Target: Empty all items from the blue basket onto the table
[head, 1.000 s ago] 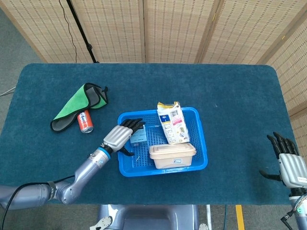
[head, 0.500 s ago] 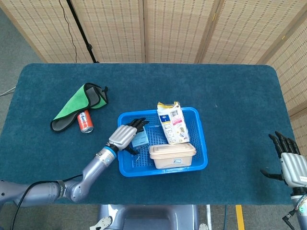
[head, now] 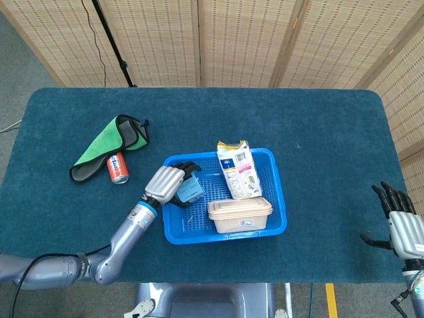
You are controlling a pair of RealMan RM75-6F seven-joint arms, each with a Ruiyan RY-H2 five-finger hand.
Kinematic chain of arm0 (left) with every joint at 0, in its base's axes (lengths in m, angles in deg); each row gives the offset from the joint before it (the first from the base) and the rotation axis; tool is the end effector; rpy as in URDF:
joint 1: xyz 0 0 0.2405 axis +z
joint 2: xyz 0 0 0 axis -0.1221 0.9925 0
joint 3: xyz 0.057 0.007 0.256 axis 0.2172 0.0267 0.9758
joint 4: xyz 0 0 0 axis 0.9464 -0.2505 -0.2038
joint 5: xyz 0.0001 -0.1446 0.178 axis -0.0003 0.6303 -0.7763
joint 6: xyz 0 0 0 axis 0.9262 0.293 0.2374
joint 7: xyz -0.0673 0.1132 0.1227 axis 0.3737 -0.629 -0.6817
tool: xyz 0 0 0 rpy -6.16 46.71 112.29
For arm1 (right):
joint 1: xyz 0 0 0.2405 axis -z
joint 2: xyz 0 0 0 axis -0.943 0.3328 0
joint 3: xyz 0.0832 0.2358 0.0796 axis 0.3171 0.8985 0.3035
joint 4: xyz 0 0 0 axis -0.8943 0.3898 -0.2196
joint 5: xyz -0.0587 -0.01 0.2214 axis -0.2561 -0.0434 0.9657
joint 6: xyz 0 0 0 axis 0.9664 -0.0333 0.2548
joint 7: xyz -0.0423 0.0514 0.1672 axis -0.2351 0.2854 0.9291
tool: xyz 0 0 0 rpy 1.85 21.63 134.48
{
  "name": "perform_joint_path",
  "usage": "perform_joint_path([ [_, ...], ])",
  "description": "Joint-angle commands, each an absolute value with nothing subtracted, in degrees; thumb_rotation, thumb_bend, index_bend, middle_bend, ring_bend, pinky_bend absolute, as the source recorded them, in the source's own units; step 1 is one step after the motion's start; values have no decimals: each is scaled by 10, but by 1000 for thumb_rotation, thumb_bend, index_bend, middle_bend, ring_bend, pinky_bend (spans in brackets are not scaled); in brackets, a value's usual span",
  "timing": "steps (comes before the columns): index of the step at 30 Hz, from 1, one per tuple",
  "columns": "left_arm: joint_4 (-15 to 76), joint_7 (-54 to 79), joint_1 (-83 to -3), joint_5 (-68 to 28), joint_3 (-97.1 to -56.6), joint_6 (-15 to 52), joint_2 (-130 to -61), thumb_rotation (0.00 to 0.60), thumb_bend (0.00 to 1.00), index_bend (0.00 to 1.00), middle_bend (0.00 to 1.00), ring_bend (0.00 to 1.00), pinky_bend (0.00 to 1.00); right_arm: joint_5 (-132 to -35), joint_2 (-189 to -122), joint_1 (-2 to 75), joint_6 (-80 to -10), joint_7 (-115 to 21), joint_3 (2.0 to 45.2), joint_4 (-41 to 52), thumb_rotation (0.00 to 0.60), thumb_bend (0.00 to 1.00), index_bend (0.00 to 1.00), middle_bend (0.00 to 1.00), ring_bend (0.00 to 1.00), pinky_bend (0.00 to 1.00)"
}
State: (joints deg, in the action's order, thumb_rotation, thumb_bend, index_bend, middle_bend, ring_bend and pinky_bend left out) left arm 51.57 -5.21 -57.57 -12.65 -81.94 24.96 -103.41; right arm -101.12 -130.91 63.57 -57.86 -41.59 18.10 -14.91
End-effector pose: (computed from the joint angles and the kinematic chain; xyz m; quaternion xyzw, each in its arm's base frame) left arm -0.0568 0.3761 -0.0584 -0.7122 -0.4420 -0.4318 0.3331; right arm -0.3368 -0.2375 0.1623 0.5718 -0.4498 0.3746 0.5748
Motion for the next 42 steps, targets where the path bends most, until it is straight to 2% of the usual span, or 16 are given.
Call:
perform_joint_path([
  [1,563,-39,-557,-157,-830,226,-987,600,92,248,237,255,482,-1012,-1309,636,-580,-416,181,-150,600,0,0,0,0,0],
  [7,631,-25,-514,-187,-834,195,-868,600,92,250,238,255,482,-1018,-1308,639,-586,-419,179,-155,600,0,0,0,0,0],
  [12,616,21,-467,-223,-798,202,-795,600,91,253,240,256,482,-1022,-1308,640,-589,-423,177,-158,600,0,0,0,0,0],
  [24,499,156,-413,-319,-730,235,-803,600,87,247,238,230,479,-1020,-1316,637,-583,-448,173,-163,600,0,0,0,0,0],
  [26,492,178,-412,-346,-719,244,-801,600,76,169,162,143,376,-1018,-1318,636,-581,-453,173,-163,600,0,0,0,0,0],
  [28,494,215,-413,-379,-707,255,-791,600,57,38,34,25,118,-1017,-1319,636,-580,-455,173,-162,600,0,0,0,0,0],
  [30,492,241,-412,-404,-703,252,-781,600,39,0,0,0,0,-1017,-1319,636,-580,-456,173,-162,600,0,0,0,0,0],
  [37,520,239,-378,-449,-694,184,-736,600,21,0,0,0,0,-1029,-1306,633,-575,-416,171,-159,600,0,0,0,0,0],
  [42,563,172,-343,-417,-695,145,-689,600,21,0,0,0,0,-1066,-1268,612,-533,-285,163,-161,600,0,0,0,0,0],
])
